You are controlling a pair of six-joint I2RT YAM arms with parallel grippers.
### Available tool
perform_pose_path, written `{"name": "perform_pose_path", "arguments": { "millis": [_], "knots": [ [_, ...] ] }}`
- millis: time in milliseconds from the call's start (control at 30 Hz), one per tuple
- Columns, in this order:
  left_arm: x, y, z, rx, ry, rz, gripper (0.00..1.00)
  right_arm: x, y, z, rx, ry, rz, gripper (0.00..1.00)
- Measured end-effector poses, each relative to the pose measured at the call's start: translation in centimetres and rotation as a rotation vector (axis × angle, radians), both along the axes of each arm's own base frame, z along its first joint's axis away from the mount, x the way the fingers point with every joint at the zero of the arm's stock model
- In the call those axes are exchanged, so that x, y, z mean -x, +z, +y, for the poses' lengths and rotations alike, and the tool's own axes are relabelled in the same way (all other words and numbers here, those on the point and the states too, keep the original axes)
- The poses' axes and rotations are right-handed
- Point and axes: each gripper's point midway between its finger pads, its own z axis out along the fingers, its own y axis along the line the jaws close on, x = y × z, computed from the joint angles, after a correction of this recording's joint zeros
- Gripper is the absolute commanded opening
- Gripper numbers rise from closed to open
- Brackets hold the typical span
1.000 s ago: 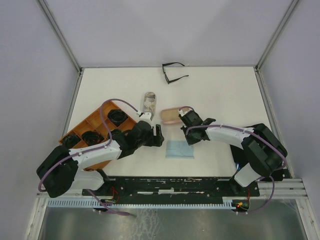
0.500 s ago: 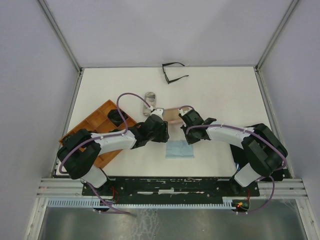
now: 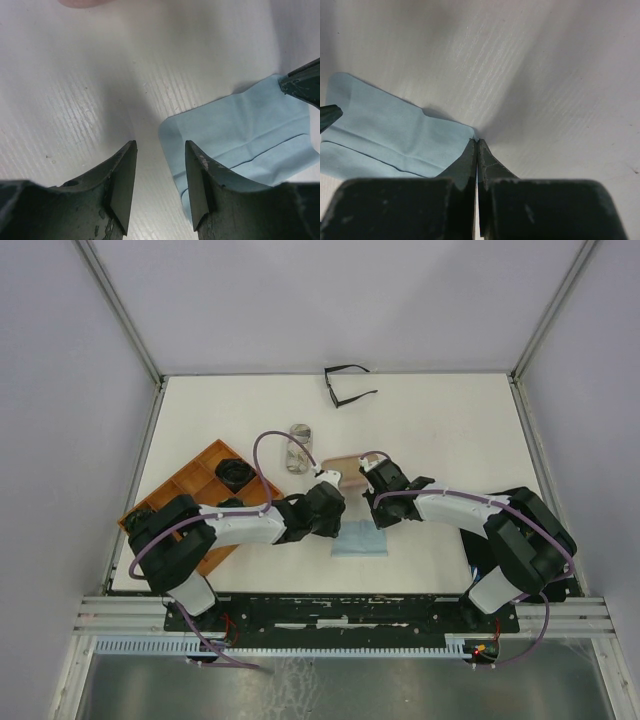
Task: Organize the sunglasses
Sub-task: Fold the glasses cleaning cloth at the center of the board.
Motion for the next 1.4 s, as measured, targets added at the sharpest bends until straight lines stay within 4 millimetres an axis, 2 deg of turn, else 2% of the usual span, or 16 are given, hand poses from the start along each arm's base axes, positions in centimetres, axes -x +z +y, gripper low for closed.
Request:
{"name": "perform_pose_path", "arguments": {
  "millis": [300, 733, 1033, 1167, 1300, 1400],
  "knots": [
    [0.1, -0.2, -0.7, -0.072, -0.007, -0.034, 0.46, -0.1, 0.0, 0.0, -0.006, -0.002, 0.0, 0.0],
    [0.3, -0.7, -0.7, -0.161, -0.019, -0.094, 0.32, 0.0, 0.0, -0.1, -0.013, -0.003, -0.007, 0.0],
    [0.7, -0.8, -1.4, -0.154, -0.029, -0.128, 0.21, 0.4, 0.0, 0.0, -0.033, -0.003, 0.003, 0.0],
    [0.7, -0.7, -1.6, -0.146, -0.033, -0.131, 0.1, 0.5, 0.0, 0.0, -0.037, -0.001, 0.005, 0.0],
    [0.6, -0.7, -1.8, -0.139, -0.033, -0.133, 0.04, 0.6, 0.0, 0.0, -0.041, -0.002, 0.007, 0.0],
    [0.6, -0.6, -1.9, -0.135, -0.034, -0.135, 0.03, 0.7, 0.0, 0.0, -0.044, -0.001, 0.009, 0.0]
  ]
}}
